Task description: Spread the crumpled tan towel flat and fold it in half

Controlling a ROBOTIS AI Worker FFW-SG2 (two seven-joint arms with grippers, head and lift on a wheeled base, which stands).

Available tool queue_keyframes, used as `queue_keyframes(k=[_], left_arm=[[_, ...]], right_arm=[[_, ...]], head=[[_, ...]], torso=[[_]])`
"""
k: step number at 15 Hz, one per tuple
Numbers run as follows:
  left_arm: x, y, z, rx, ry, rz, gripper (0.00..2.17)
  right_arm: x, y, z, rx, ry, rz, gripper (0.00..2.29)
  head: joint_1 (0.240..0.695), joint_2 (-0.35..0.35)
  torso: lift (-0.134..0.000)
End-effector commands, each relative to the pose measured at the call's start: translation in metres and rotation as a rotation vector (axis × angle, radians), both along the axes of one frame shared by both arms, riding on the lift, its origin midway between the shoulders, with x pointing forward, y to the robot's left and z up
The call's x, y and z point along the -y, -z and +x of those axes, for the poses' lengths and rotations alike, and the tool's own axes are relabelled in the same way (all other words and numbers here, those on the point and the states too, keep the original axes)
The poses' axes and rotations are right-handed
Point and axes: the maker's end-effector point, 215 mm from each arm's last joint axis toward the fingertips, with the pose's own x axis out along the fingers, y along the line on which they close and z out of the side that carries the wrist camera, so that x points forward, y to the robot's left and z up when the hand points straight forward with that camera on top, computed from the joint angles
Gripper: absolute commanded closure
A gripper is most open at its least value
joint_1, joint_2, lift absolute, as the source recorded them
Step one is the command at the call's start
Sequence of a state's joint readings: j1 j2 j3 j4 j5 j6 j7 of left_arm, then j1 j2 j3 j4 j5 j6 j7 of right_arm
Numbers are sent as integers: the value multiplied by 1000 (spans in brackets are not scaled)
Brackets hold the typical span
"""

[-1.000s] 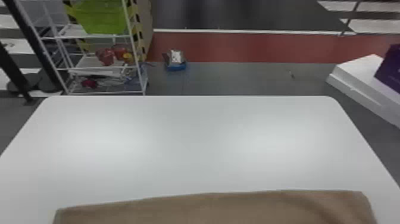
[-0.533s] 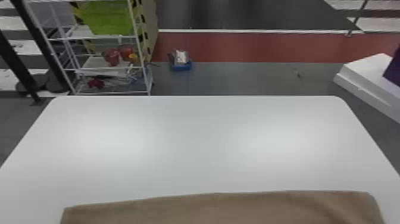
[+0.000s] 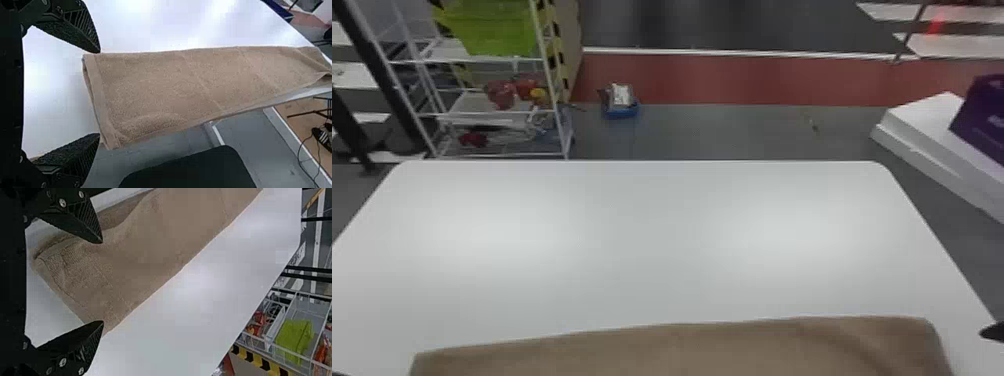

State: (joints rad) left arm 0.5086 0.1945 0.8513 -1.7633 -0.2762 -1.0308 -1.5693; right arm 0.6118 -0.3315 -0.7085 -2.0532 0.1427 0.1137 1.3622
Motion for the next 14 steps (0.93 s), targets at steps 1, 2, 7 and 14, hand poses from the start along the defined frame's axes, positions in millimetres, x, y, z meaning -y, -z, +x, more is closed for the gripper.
queue_keyframes(k=[1, 2, 7, 14], left_arm=[[-6, -12, 8, 5, -58, -75, 151], [-6, -15, 10, 13, -65, -91, 151], [-12, -28, 18, 4, -145, -227, 151], [-12, -22, 16, 1, -167, -281, 147]], right_arm=[[10, -4, 6, 16, 30, 37, 49], [11, -3, 7, 17, 33, 42, 46], [14, 3, 4, 21, 48, 78, 43], [19, 9, -2, 43, 73, 134, 39]], head=[[695, -48], [695, -53], [695, -61], [695, -58]], torso=[[-123], [-123], [-123], [-123]])
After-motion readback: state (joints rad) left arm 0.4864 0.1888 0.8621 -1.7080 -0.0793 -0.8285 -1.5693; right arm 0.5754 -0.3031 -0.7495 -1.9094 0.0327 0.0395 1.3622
